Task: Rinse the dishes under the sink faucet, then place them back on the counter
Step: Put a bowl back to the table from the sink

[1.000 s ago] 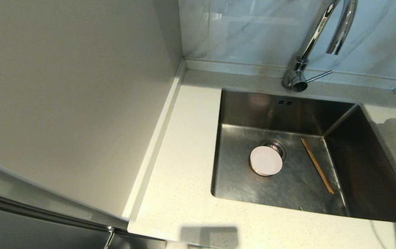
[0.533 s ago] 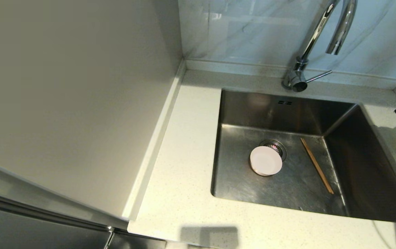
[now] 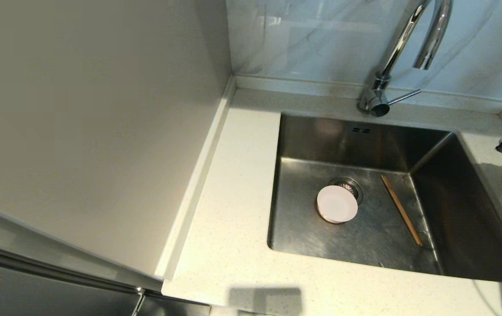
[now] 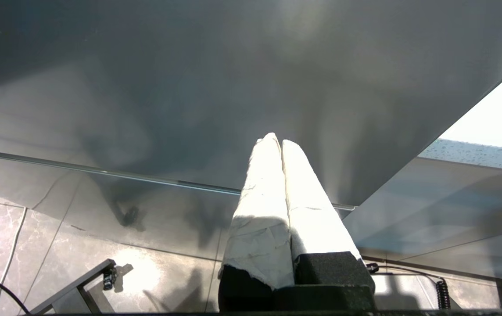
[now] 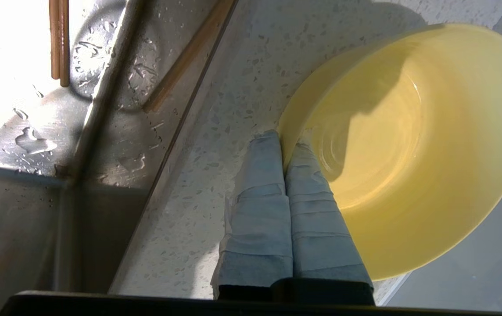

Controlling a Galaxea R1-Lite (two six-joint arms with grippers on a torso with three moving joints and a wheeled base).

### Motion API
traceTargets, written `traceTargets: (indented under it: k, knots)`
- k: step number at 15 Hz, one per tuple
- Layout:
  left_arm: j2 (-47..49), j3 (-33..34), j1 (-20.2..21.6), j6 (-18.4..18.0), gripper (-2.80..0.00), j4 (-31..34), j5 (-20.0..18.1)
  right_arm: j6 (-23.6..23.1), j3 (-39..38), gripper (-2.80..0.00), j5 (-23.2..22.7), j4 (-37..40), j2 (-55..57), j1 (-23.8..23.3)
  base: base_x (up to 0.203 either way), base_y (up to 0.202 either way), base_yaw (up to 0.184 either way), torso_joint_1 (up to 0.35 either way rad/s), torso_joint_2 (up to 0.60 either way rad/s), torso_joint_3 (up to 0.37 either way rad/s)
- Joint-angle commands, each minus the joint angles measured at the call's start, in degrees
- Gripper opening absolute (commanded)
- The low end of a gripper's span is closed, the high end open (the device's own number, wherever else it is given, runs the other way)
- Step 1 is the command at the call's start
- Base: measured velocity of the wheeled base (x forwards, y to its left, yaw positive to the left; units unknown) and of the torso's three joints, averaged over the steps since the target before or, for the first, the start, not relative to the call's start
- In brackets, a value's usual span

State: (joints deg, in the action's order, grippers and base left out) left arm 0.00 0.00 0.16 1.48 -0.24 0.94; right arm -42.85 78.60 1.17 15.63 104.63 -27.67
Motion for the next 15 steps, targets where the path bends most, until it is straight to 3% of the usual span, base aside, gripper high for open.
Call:
traceTargets:
  k: [1,2,10,12,15]
  knots:
    - [-0.2,0.0,0.0,0.0,-2.8,0.0,0.0,-0.3,-0.1,-2.8,0.1,0.1,0.1,0.3,0.0,0.0,0.0,0.0,0.0,0.0]
    - [-0.2,0.0,0.0,0.0,-2.8,0.0,0.0,-0.2,0.0,0.0,0.0,0.1,0.1,0.3,0.0,0.0,0.0,0.0,0.0,0.0]
    - [-0.2,0.0,0.0,0.0,-2.8,0.0,0.0,2.0,-0.9,0.0,-2.5,-1.2,-5.5,-0.1,0.0,0.0,0.0,0.0,0.0,0.0]
    - [-0.2,0.0,0.0,0.0,-2.8,0.0,0.0,5.0,-4.5,0.0,-7.7,-4.4,-10.5,-0.3,0.0,0.0,0.0,0.0,0.0,0.0]
    - [-0.2,0.0,0.0,0.0,-2.8,0.0,0.0,6.2,-6.8,0.0,-20.9,-7.1,-15.2,1.5,0.0,0.0,0.0,0.0,0.0,0.0]
